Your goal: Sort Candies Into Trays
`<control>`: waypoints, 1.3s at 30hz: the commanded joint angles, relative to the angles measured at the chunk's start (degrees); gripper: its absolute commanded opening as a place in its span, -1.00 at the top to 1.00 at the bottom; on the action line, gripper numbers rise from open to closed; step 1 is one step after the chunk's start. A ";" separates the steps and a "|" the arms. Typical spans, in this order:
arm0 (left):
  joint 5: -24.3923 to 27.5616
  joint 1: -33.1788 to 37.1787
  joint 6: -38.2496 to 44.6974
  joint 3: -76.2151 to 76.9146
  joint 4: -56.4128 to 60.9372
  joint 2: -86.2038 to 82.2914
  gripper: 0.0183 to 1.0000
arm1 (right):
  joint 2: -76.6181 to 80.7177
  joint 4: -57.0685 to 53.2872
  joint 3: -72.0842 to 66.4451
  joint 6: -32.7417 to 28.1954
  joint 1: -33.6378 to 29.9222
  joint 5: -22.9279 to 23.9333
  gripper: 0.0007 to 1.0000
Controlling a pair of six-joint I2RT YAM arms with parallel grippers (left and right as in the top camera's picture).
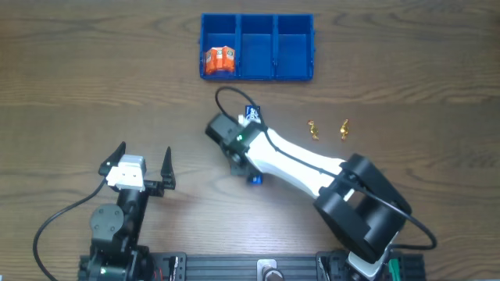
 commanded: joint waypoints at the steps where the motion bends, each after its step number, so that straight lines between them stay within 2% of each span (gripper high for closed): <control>1: -0.17 0.17 -0.66 -0.85 -2.51 -0.44 -1.00 | -3.93 -3.80 17.99 -6.25 -4.63 13.66 0.55; 5: -0.17 0.17 -0.66 -0.85 -2.49 -0.44 -1.00 | -2.64 0.46 27.56 -13.03 -9.35 16.52 0.56; 9: -0.17 0.17 -0.66 -0.85 -2.51 -0.44 -0.99 | -0.66 9.60 29.86 -18.10 -13.25 19.52 0.56; 15: -0.17 0.17 -0.66 -0.85 -2.51 -0.44 -1.00 | 6.67 25.00 29.86 -26.12 -15.10 19.63 0.56; 23: -0.17 0.17 -0.66 -0.85 -2.51 -0.44 -1.00 | 13.49 31.85 29.86 -26.40 -15.65 19.63 0.56; 39: -0.17 0.17 -0.66 -0.85 -2.49 -0.44 -1.00 | 16.24 32.48 29.86 -26.38 -17.18 19.63 0.56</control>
